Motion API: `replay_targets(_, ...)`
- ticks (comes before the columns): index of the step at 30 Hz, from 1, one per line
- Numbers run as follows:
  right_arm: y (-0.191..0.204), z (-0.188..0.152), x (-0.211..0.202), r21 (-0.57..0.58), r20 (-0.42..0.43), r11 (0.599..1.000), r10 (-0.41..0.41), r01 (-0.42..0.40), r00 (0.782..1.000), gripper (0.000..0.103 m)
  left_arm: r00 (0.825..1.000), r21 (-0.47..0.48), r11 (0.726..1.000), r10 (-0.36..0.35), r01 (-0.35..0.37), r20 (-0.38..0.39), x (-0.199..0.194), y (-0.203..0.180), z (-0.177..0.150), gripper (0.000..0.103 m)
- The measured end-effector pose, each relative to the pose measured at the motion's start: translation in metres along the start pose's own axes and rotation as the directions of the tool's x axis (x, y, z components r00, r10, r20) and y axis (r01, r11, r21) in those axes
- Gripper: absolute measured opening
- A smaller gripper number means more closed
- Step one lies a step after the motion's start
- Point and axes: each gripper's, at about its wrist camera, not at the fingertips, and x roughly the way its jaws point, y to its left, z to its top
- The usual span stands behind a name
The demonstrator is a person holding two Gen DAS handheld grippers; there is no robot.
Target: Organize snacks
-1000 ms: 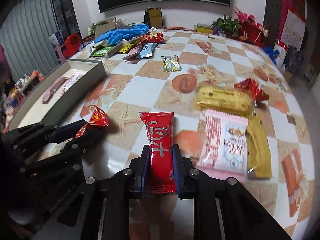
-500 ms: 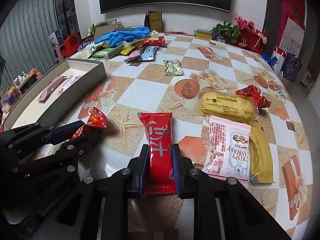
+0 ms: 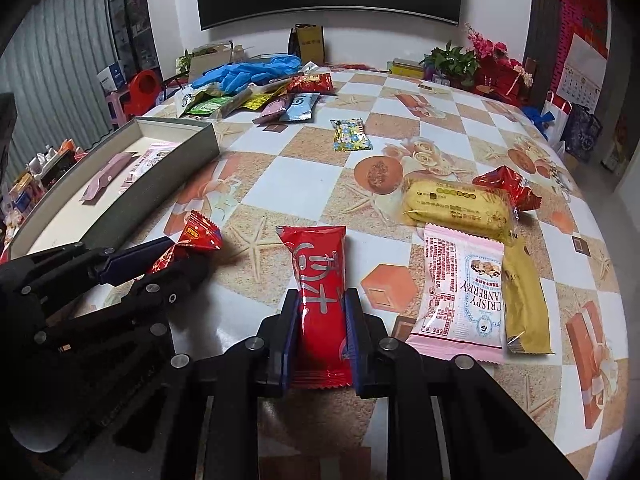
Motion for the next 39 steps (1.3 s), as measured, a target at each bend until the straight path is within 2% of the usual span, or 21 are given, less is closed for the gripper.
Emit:
replay_targets(6,-0.004,0.000,-0.002,0.036,0.011,0.999,0.010,-0.010,1.000,0.022,1.000,-0.015,1.000,0.000,0.000,0.002,0.000,0.001,0.000,0.027)
replay_targets(11,-0.013,-0.003,-0.017,0.105,0.083,0.993,0.047,-0.055,0.995,0.022,0.999,-0.092,0.995,-0.038,0.039,0.018,-0.004,0.016,-0.002,0.026)
replay_targets(13,-0.013,-0.005,-0.023,0.113,0.116,0.990,0.073,-0.086,0.991,0.022,0.999,-0.093,0.995,-0.036,0.037,0.016,-0.004,0.017,-0.002,0.026)
replay_targets(19,-0.010,-0.004,-0.020,0.098,0.096,0.990,0.093,-0.103,0.991,0.022,0.999,-0.075,0.997,-0.033,0.033,0.013,-0.003,0.013,-0.002,0.026)
replay_targets(39,-0.015,-0.007,-0.021,0.119,0.109,0.986,0.102,-0.115,0.989,0.022,1.000,-0.054,0.998,-0.016,0.016,0.008,-0.003,0.011,-0.003,0.026)
